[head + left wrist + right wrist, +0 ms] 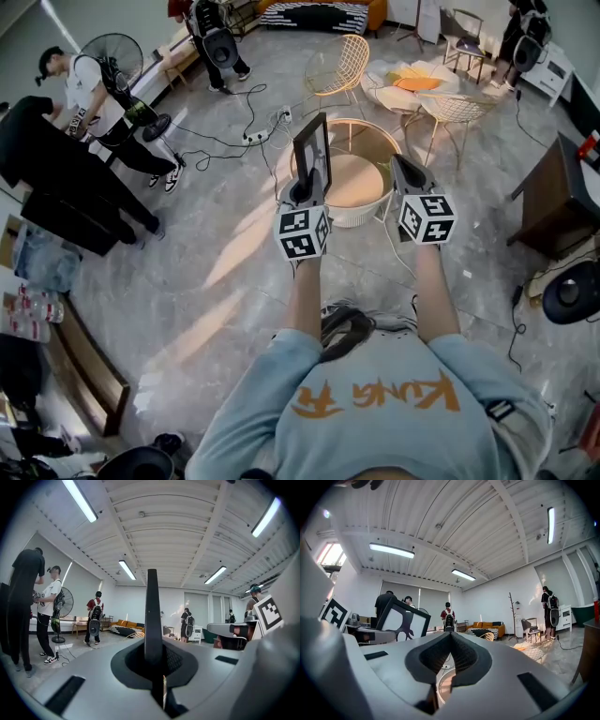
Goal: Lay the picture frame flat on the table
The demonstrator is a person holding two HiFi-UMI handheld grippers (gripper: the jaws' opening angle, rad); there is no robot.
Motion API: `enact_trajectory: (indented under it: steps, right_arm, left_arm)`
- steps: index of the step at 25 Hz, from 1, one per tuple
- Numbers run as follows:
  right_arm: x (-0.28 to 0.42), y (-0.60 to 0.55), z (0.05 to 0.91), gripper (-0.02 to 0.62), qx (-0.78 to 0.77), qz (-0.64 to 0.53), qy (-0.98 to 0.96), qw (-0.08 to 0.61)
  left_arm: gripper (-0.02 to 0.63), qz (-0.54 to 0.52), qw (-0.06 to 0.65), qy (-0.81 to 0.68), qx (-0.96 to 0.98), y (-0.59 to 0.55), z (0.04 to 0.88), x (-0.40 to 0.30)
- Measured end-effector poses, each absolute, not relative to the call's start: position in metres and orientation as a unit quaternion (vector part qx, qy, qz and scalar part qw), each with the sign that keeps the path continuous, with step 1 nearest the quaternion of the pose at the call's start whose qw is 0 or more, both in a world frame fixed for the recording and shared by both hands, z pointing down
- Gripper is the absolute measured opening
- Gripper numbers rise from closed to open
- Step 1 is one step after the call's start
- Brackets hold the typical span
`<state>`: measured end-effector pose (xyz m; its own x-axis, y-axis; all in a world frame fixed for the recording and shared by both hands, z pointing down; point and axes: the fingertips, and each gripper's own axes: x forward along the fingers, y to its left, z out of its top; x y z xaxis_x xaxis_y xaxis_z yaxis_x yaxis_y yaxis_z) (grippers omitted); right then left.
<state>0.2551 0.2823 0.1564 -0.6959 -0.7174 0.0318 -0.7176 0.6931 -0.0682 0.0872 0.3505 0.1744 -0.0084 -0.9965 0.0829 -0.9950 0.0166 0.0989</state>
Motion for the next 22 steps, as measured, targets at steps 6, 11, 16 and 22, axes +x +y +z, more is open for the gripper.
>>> enact_trajectory:
  steps: [6,11,16,22]
  right_arm:
    - [0.252,0.270,0.152,-0.003,0.377,0.028,-0.926,-0.006]
    - [0.247,0.256,0.142,-0.003,0.371,0.025,-0.928,-0.020]
    - [0.237,0.228,0.136,-0.003,0.371,0.013,-0.928,-0.021]
    - [0.213,0.180,0.150,-0.003,0.375,0.003,-0.927,0.002]
  left_arm:
    - [0.026,-0.024,0.064,-0.717,0.694,0.338,0.170,0.079]
    - [0.026,-0.027,0.058,-0.713,0.699,0.320,0.165,0.072]
    - [0.026,-0.042,0.057,-0.707,0.704,0.291,0.160,0.060]
    - [0.026,-0.061,0.078,-0.699,0.708,0.242,0.174,0.037]
